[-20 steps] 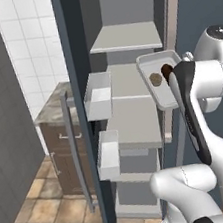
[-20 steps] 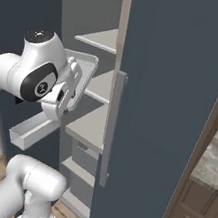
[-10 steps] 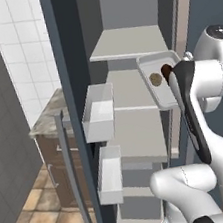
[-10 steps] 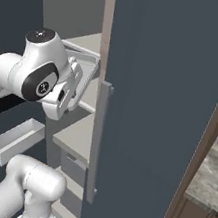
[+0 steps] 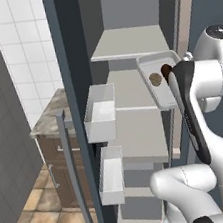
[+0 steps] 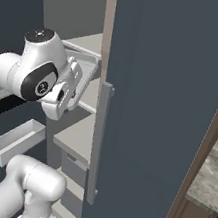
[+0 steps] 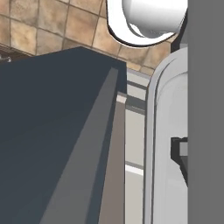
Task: Take the sweet potato and garlic out of the freezer and place them in the tupperware container on the counter. Then put the tupperware containing the vegetables back in the freezer.
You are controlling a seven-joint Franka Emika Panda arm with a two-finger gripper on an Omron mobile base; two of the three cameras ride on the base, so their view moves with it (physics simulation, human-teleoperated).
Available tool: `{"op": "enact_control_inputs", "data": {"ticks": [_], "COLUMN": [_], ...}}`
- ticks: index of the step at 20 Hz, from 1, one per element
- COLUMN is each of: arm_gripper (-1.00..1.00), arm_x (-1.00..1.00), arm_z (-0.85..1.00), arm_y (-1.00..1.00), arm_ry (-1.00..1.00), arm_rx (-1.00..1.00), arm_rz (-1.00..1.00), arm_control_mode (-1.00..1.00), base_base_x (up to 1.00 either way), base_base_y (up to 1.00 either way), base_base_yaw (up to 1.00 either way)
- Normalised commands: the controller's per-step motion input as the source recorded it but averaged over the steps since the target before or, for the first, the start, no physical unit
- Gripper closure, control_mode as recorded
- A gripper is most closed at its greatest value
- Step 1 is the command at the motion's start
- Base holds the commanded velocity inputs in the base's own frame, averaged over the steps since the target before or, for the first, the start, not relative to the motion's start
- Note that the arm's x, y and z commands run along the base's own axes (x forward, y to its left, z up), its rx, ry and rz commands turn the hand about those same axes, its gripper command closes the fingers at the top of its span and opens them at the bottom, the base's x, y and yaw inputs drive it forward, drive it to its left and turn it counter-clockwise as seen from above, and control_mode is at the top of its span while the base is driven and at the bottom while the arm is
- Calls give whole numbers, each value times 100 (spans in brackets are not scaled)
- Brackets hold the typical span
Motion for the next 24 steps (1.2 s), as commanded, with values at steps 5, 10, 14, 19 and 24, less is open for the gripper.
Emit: {"op": "enact_control_inputs", "data": {"ticks": [5, 10, 14, 19, 24], "arm_gripper": [100, 100, 100, 100, 100], "arm_x": [0, 2, 1, 20, 45], "arm_z": [0, 10, 24, 20, 4], "arm_y": [0, 0, 0, 6, 22], "arm_ry": [0, 0, 0, 0, 0], "arm_rx": [0, 0, 0, 0, 0], "arm_rz": [0, 0, 0, -5, -3], "arm_control_mode": [100, -100, -100, -100, -100], "base_base_x": [11, 0, 0, 0, 0], "base_base_y": [0, 0, 0, 0, 0], "base_base_yaw": [0, 0, 0, 0, 0]}}
